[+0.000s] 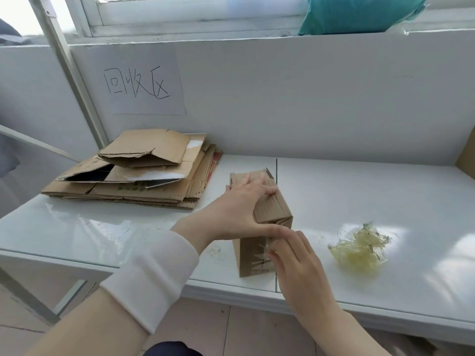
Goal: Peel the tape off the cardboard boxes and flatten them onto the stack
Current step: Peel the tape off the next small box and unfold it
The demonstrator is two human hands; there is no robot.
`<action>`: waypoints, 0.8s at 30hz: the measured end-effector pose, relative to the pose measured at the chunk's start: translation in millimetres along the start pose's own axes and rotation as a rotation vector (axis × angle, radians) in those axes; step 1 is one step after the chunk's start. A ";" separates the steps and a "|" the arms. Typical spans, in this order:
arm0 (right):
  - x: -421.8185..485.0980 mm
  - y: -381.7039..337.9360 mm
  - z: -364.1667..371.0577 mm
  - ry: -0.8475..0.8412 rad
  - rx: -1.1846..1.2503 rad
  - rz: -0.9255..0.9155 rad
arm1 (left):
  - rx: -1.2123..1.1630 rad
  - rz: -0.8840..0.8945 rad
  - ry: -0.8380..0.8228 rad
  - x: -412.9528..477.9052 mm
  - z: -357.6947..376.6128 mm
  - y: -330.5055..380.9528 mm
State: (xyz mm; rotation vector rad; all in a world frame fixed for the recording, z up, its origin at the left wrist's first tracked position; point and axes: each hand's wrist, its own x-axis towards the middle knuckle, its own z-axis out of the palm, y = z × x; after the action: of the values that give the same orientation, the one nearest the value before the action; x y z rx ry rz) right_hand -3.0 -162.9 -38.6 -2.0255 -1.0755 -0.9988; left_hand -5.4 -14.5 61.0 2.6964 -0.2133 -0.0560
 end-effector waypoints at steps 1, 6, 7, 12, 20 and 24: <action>-2.1 -1.0 1.1 0.019 -0.003 0.002 | 0.014 -0.007 0.008 0.0 0.5 2.8; -11.2 -3.5 0.3 0.058 0.014 -0.042 | 0.023 -0.028 0.038 3.4 0.2 7.7; -20.1 -3.0 1.7 0.001 -0.010 -0.099 | 0.046 -0.030 0.051 4.3 -0.5 6.3; -61.7 -4.2 -3.2 -0.229 0.092 0.104 | 0.077 -0.044 0.030 3.6 0.6 7.5; -50.5 -2.1 -39.1 0.098 0.316 0.946 | -0.009 0.022 0.272 -3.3 4.1 -3.7; -32.3 16.6 -58.7 0.256 0.396 0.971 | -0.027 -0.126 0.489 -10.3 -14.7 -30.2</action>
State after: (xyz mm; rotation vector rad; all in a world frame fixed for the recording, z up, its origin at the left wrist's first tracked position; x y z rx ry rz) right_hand -20.1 -229.8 -38.3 -1.6939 -0.0635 -0.4477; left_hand -10.2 20.3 61.6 2.5976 0.1059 0.5518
